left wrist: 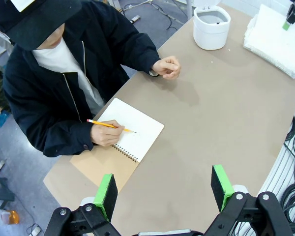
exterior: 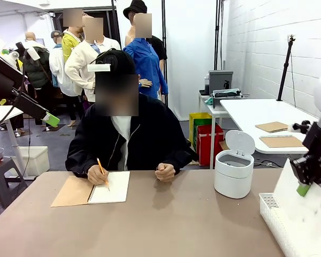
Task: Sort the paper based on its condition.
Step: If a person hands you a paper, place it in the Organizing basket , and if it's crumpled, put it in the Trash can.
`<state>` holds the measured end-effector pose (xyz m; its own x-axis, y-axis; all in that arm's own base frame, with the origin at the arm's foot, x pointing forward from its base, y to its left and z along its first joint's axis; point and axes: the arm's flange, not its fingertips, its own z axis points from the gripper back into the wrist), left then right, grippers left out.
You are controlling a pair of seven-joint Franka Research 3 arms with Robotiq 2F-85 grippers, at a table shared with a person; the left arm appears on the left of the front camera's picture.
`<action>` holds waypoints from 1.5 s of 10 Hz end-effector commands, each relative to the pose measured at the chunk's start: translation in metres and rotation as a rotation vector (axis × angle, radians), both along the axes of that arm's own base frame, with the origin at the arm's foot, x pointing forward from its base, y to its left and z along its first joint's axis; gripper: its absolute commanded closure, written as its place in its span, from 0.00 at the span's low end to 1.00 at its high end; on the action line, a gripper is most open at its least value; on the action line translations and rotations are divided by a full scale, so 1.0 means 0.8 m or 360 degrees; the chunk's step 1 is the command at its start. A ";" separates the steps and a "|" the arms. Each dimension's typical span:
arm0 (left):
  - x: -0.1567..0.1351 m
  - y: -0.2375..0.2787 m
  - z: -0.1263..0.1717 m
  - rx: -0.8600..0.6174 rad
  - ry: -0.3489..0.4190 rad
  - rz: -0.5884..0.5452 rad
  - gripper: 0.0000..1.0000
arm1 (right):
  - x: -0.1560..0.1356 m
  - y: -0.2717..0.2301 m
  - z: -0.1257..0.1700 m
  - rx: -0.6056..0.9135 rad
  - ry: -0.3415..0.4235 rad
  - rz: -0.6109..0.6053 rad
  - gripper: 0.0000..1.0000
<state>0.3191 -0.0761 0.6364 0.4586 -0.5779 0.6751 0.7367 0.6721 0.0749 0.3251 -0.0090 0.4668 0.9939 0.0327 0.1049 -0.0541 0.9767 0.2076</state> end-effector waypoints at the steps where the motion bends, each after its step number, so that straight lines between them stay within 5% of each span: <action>1: -0.001 -0.001 0.001 -0.0007 0.0012 0.0011 0.00 | -0.007 -0.014 -0.036 0.0100 -0.0110 -0.0039 1.00; 4: -0.001 -0.001 0.001 -0.0007 0.0012 0.0011 0.00 | 0.015 -0.032 -0.072 0.0242 -0.0142 -0.0066 1.00; 8: -0.001 -0.001 0.001 -0.0007 0.0012 0.0011 0.00 | 0.038 -0.036 -0.111 0.0225 -0.0002 -0.0058 1.00; 13: -0.001 -0.001 0.001 -0.0007 0.0012 0.0011 0.00 | 0.056 -0.044 -0.097 0.0197 0.0045 -0.0086 1.00; 14: -0.001 -0.001 0.001 -0.0007 0.0012 0.0011 0.00 | 0.057 -0.043 -0.099 0.0192 0.0053 -0.0083 0.92; 15: -0.001 -0.001 0.001 -0.0007 0.0012 0.0011 0.00 | 0.056 -0.046 -0.096 0.0172 0.0057 -0.0099 0.73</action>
<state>0.3191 -0.0761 0.6364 0.4585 -0.5779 0.6751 0.7367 0.6720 0.0749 0.3706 -0.0444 0.3888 0.9967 -0.0339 0.0744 0.0080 0.9462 0.3235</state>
